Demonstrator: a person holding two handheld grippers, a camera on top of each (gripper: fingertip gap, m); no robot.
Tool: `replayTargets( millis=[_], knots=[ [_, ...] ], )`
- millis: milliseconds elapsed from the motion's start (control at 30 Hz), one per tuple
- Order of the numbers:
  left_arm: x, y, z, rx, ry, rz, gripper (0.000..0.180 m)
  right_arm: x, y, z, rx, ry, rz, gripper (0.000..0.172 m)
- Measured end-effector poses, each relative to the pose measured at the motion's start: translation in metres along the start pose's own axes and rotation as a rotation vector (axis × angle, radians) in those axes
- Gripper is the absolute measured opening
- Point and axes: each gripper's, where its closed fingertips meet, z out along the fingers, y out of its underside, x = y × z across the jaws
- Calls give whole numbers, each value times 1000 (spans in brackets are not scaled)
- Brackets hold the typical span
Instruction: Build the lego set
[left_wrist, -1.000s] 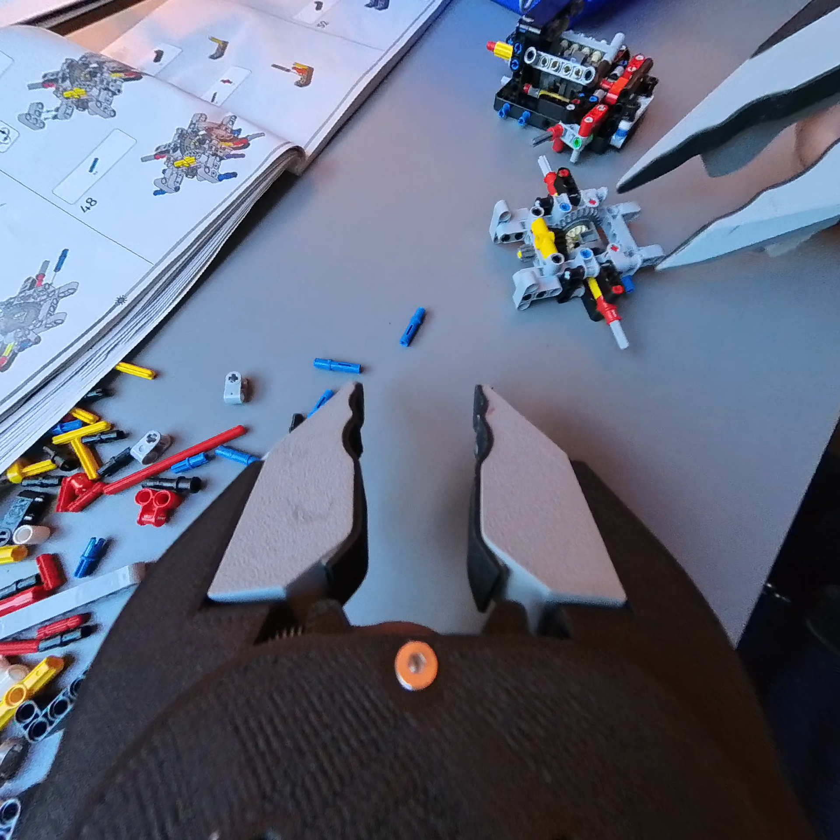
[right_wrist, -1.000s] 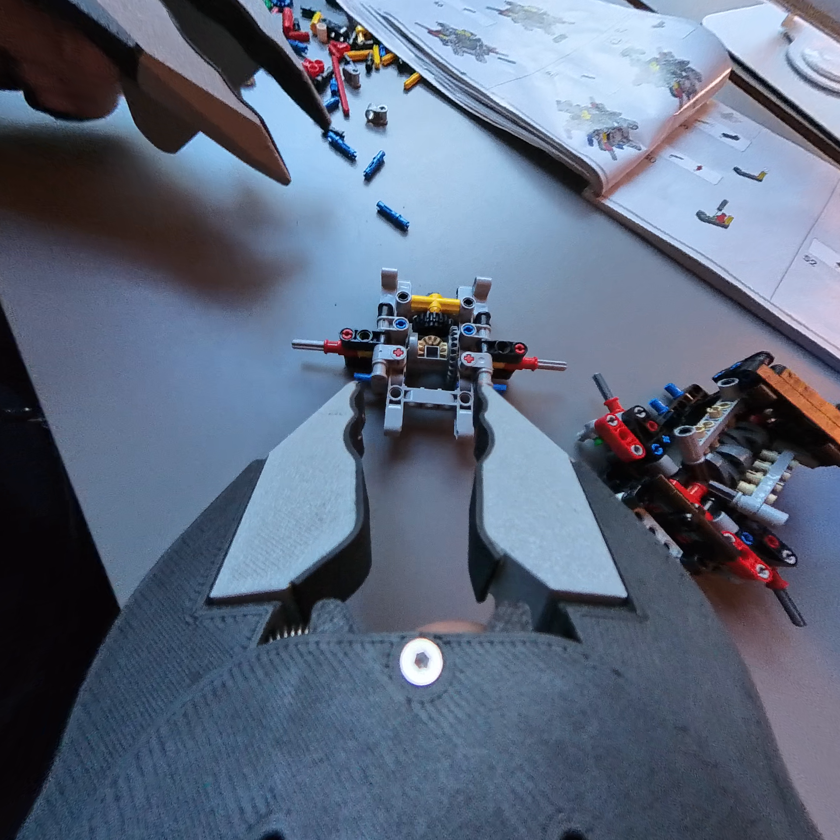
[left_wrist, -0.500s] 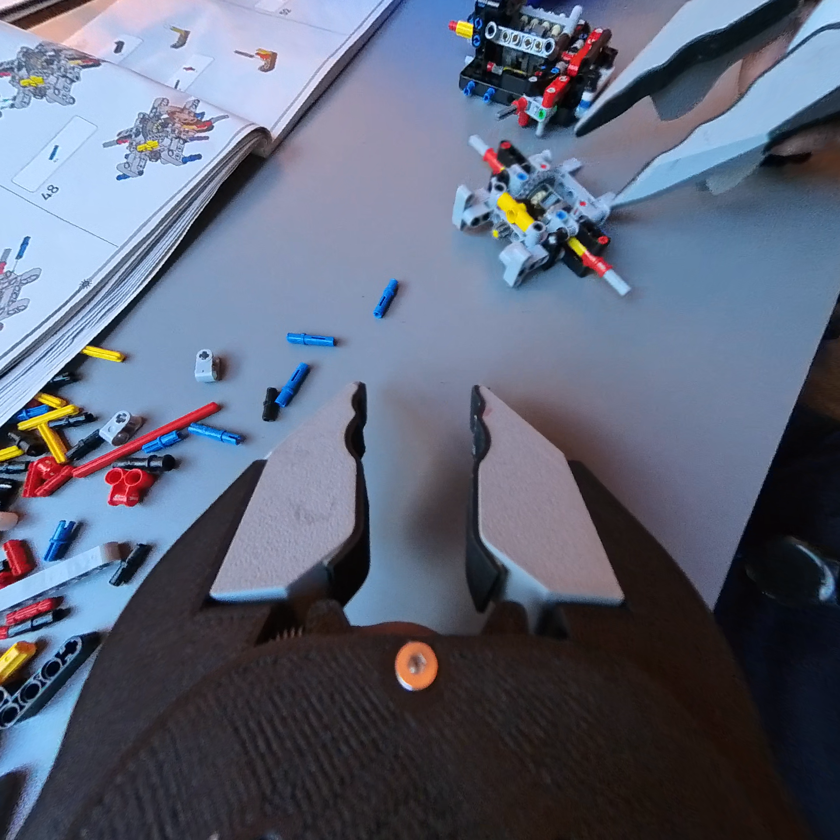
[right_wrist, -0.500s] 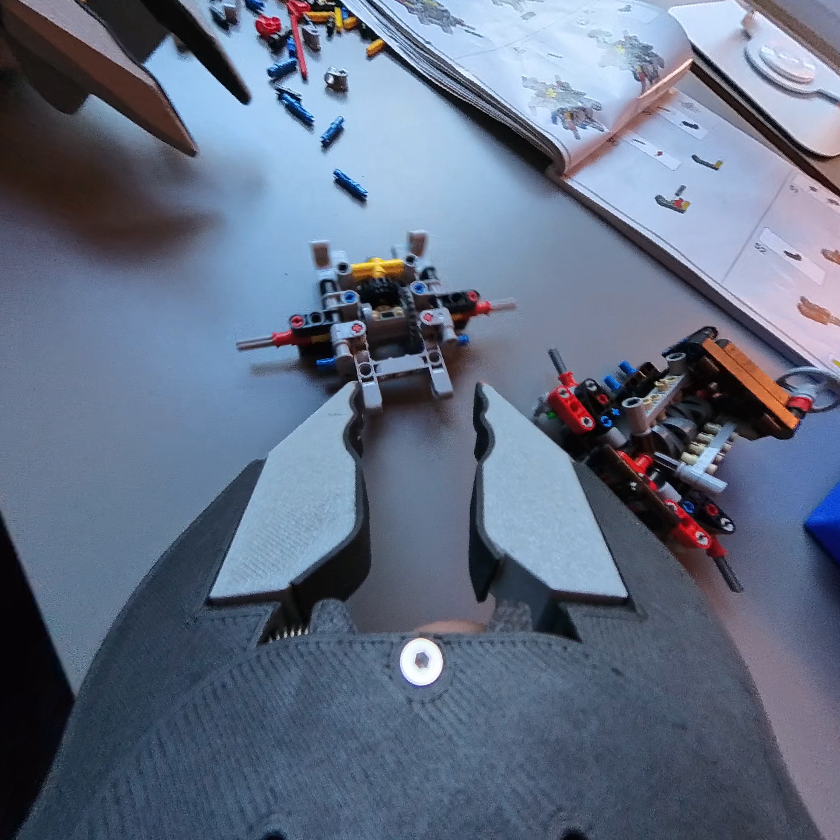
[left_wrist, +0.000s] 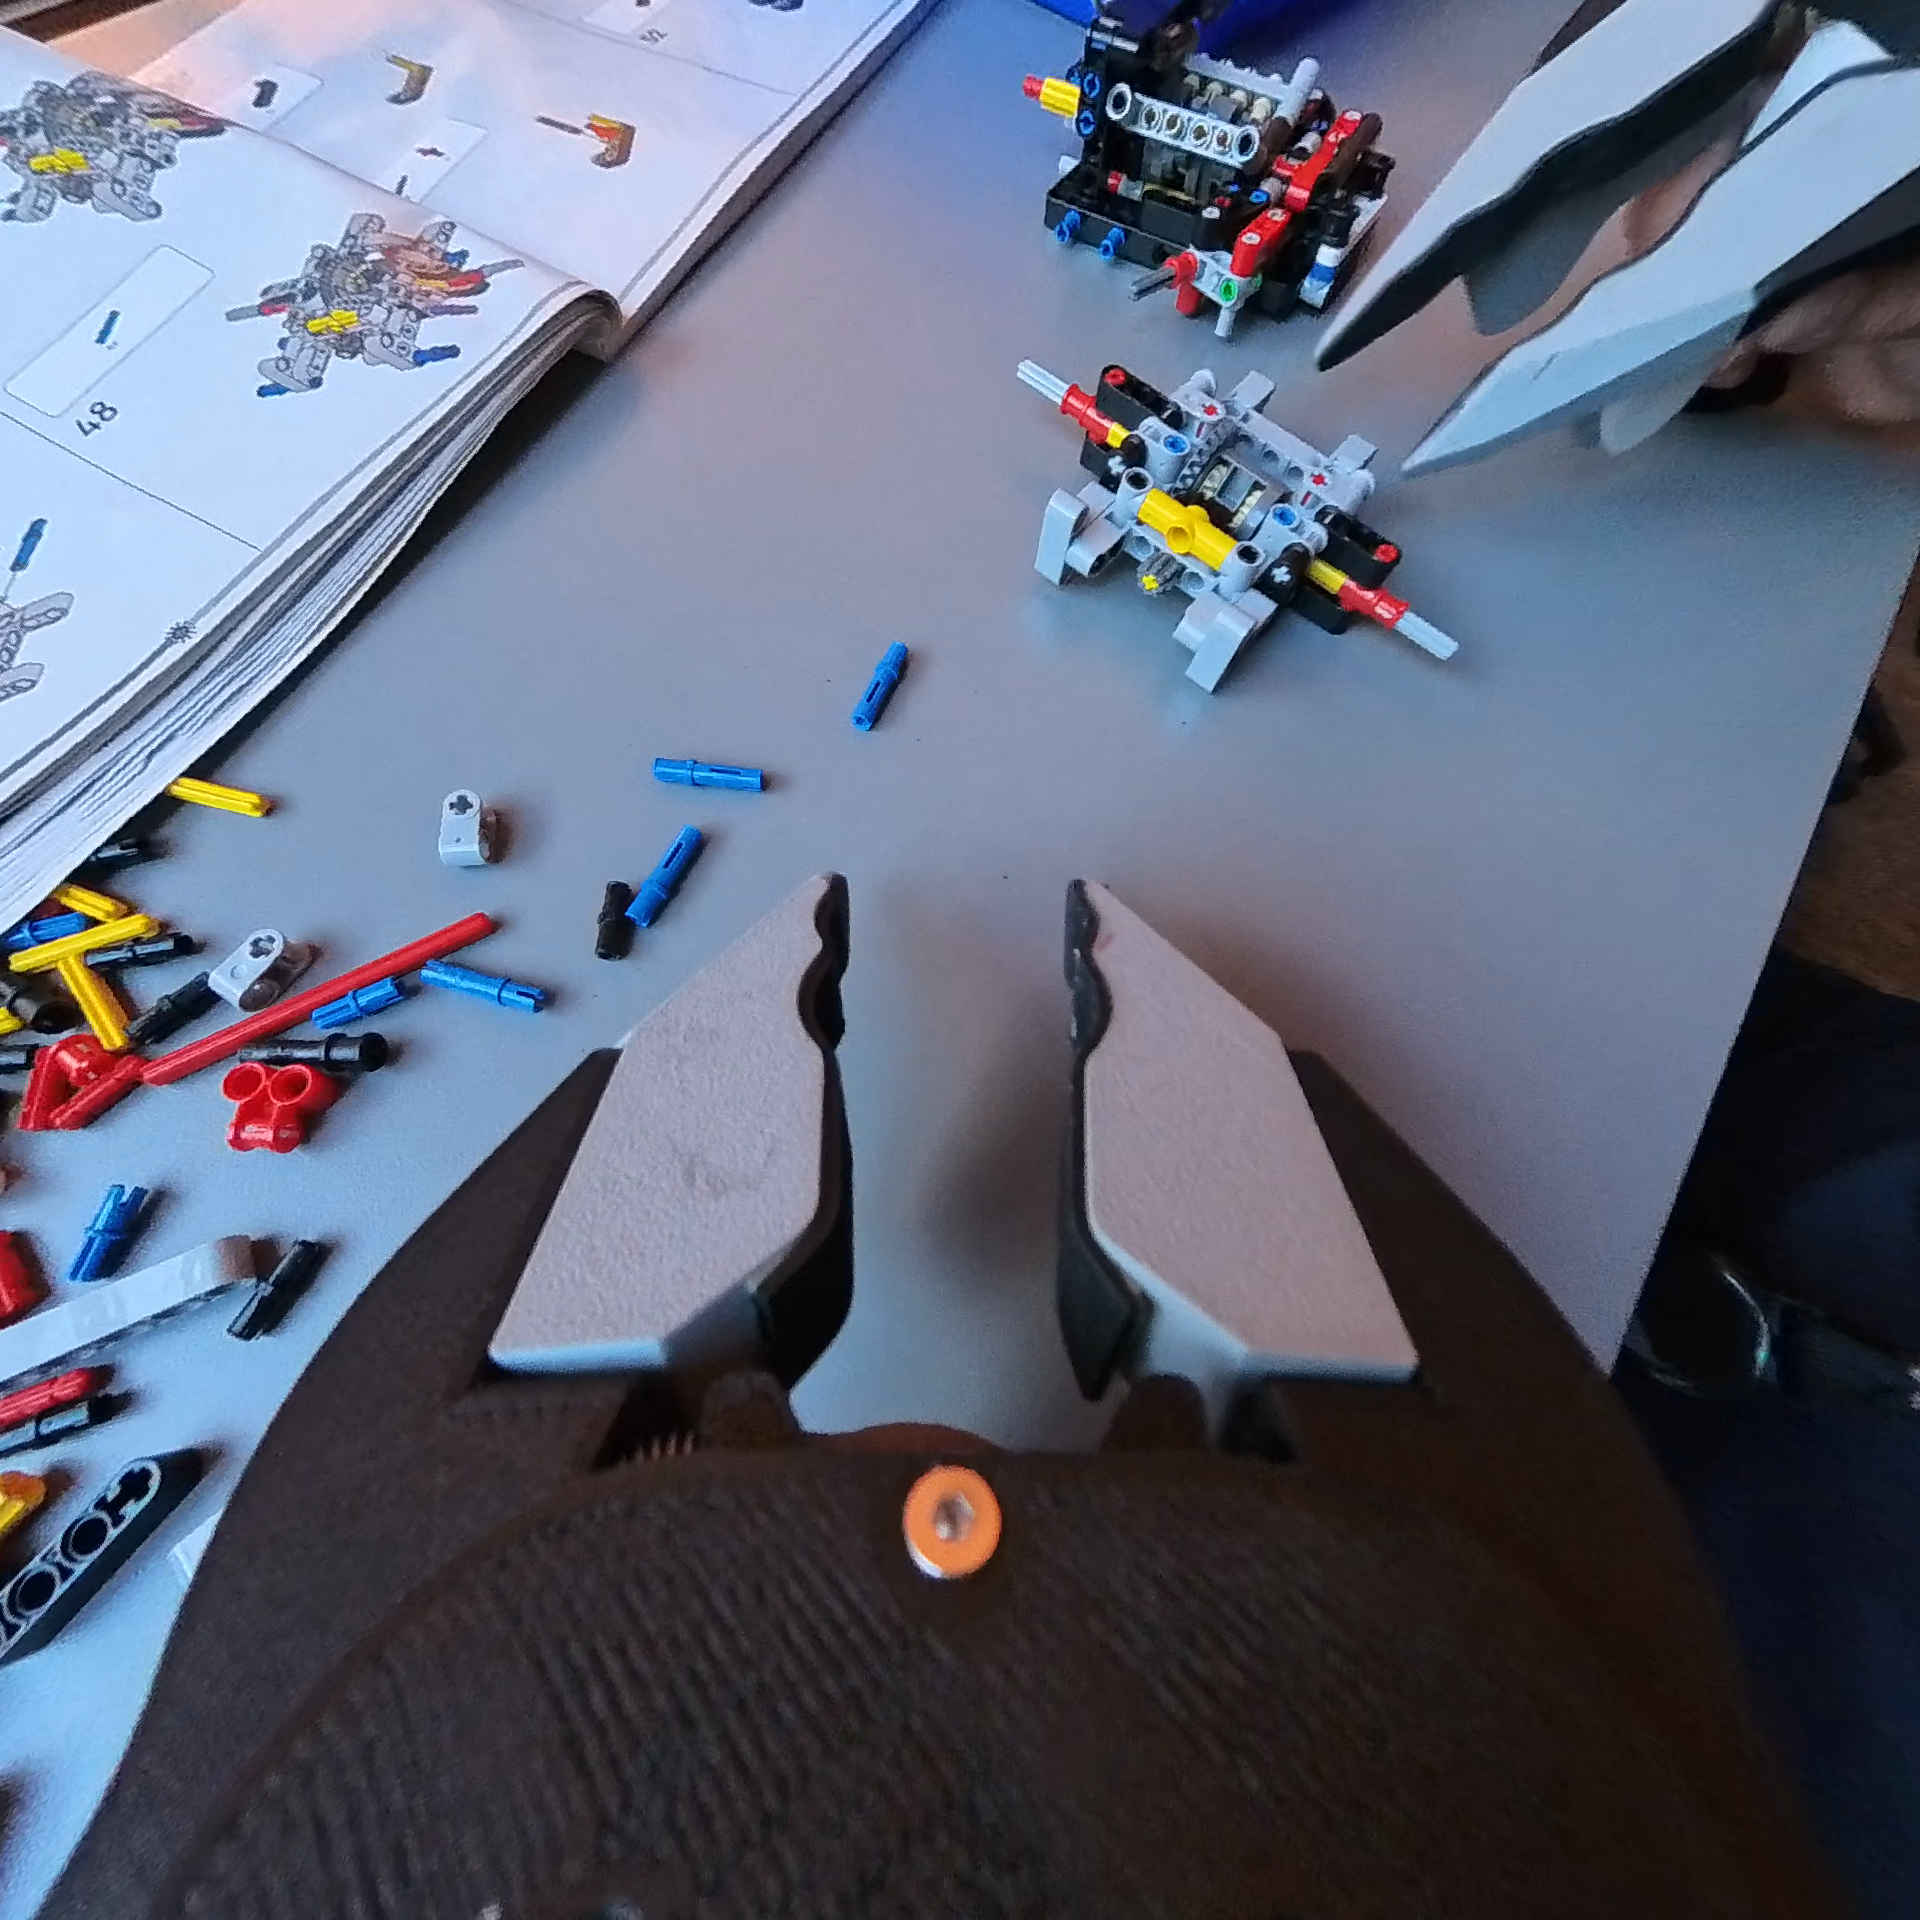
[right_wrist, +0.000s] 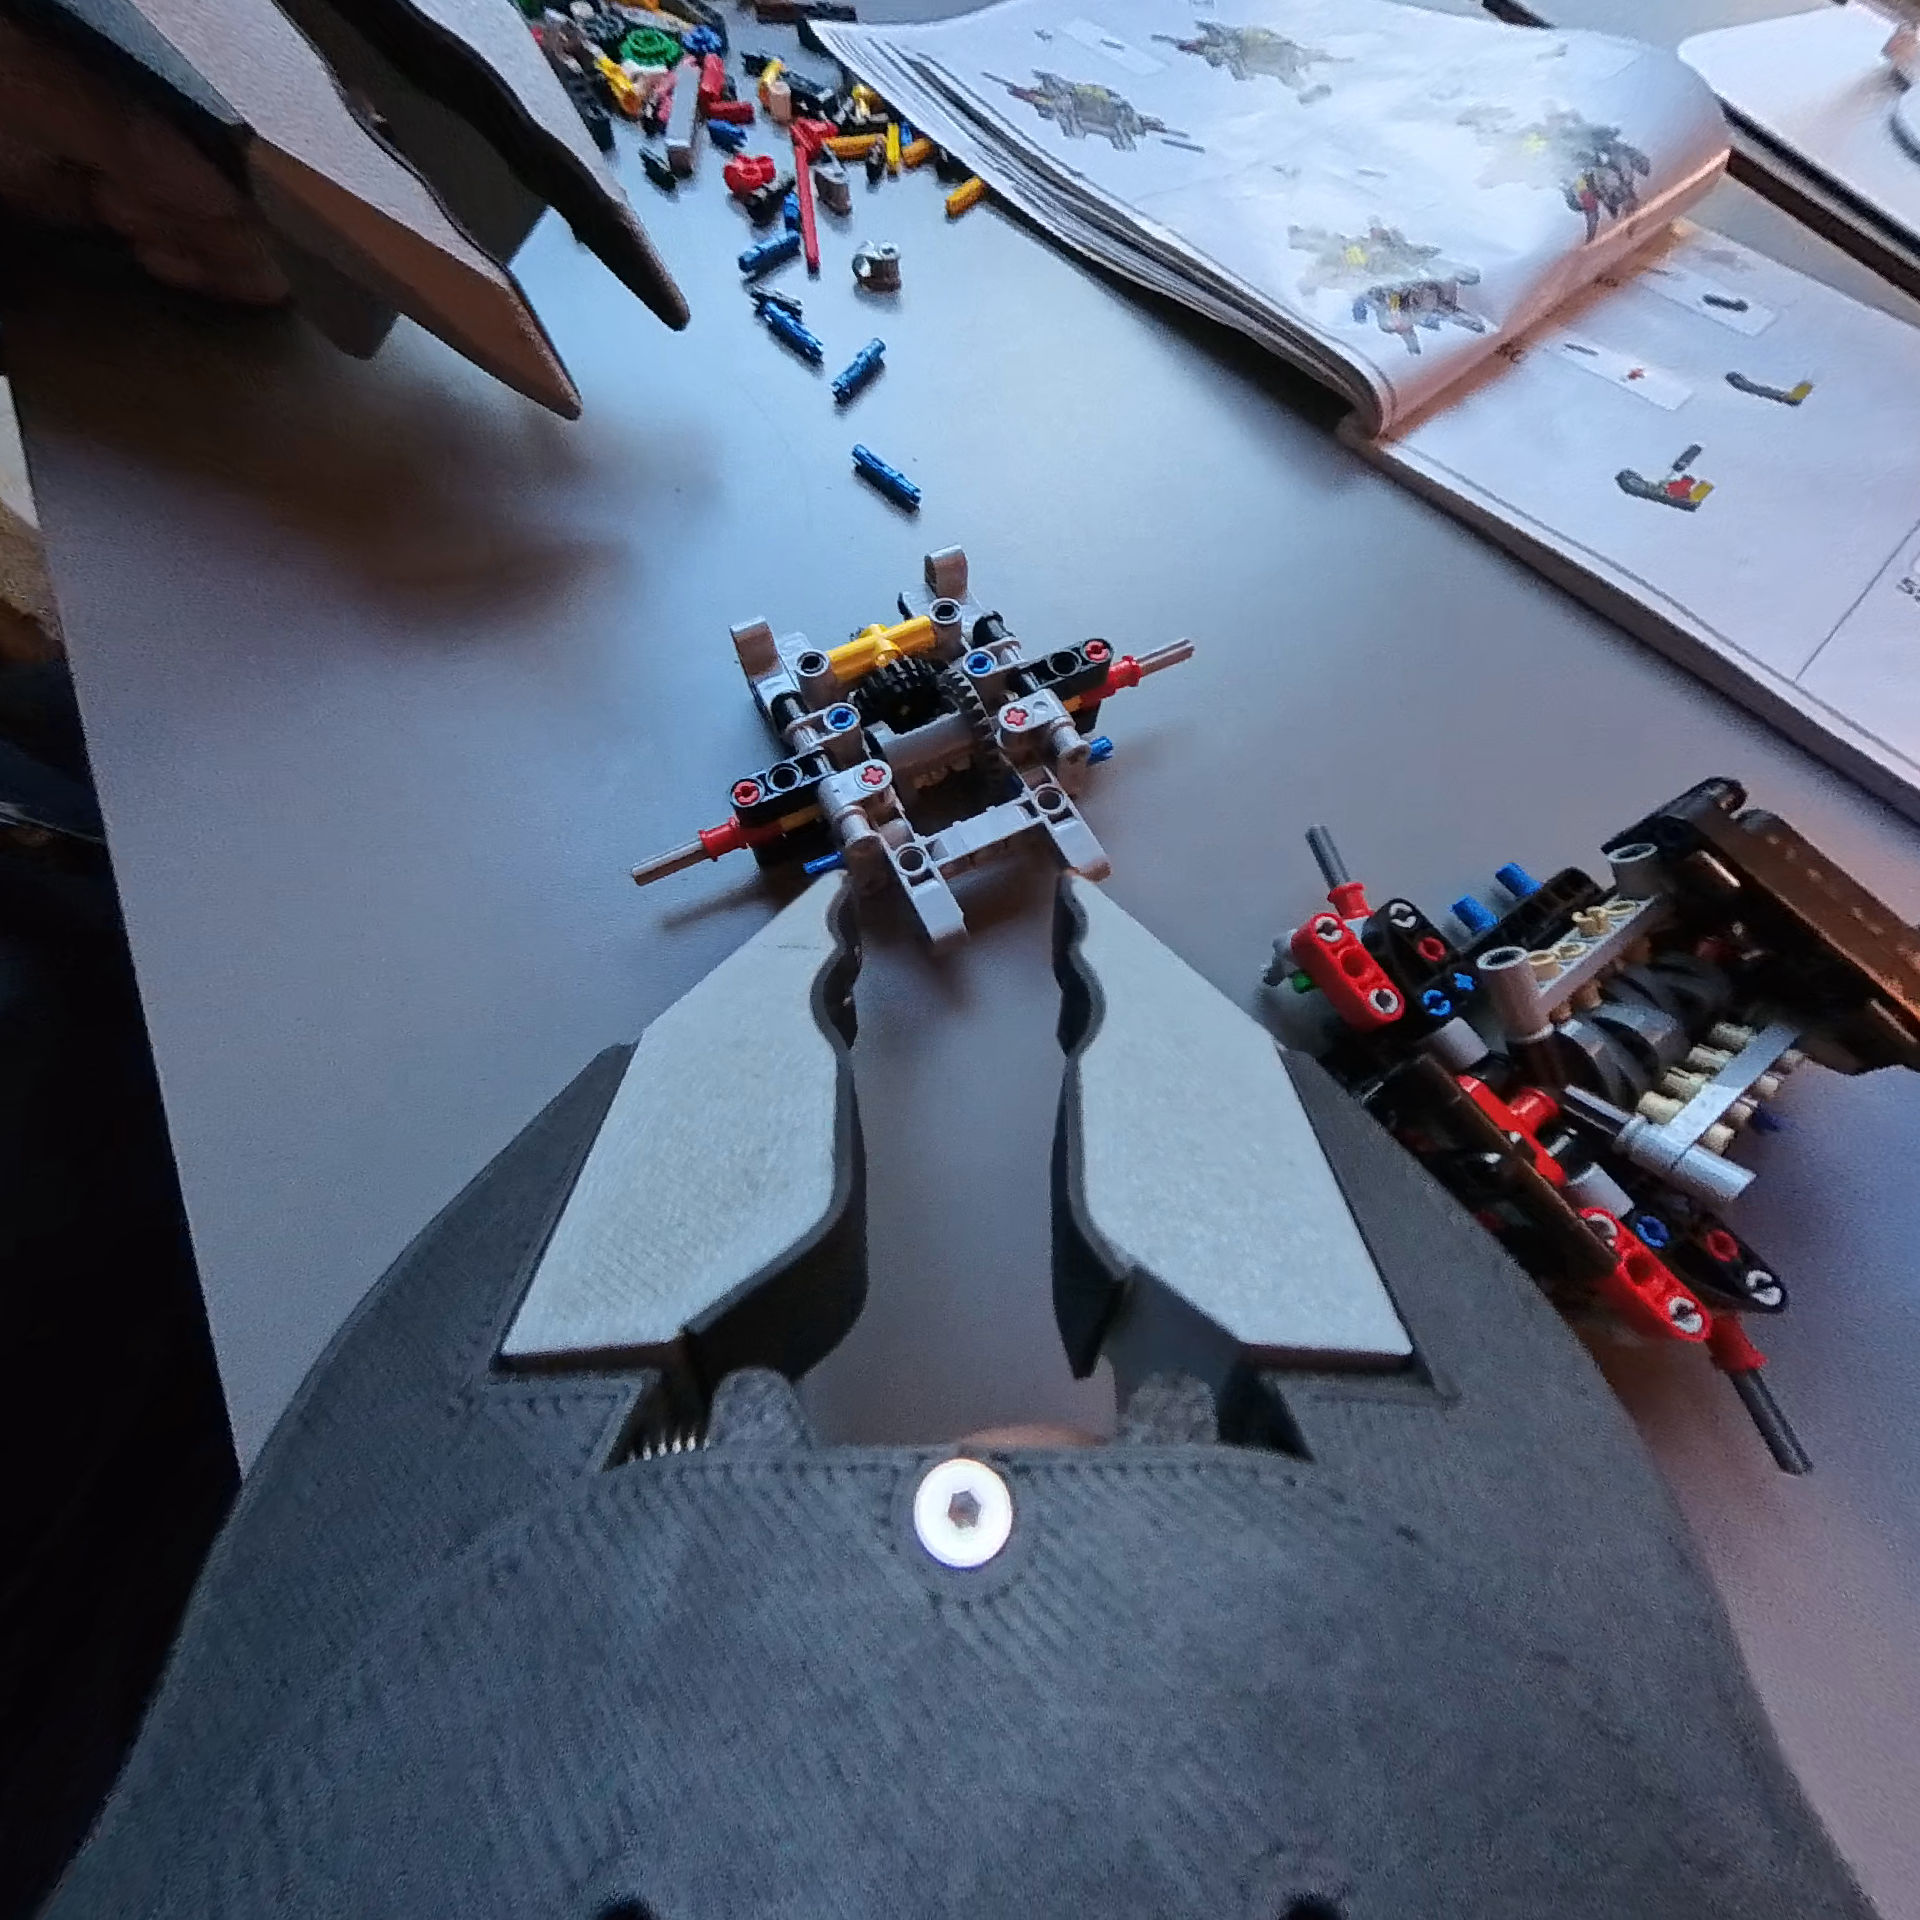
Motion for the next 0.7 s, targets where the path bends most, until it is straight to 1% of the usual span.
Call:
replayTargets(
  millis=[167, 333, 467, 700],
  knots=[
    [0, 1, 1, -7, 2, 2, 38, -1, -8, -4, 64, -36, -12, 23],
    [0, 1, 2, -12, 25, -25, 37, -1, -14, -6, 102, -104, 26, 21],
    [-1, 0, 3, -9, 31, -40, 36, 0, -18, -10, 143, -104, 27, 19],
    [-1, 0, 6, -20, 19, -28, 34, -1, -19, -11, 153, -109, 15, 17]
  ],
)
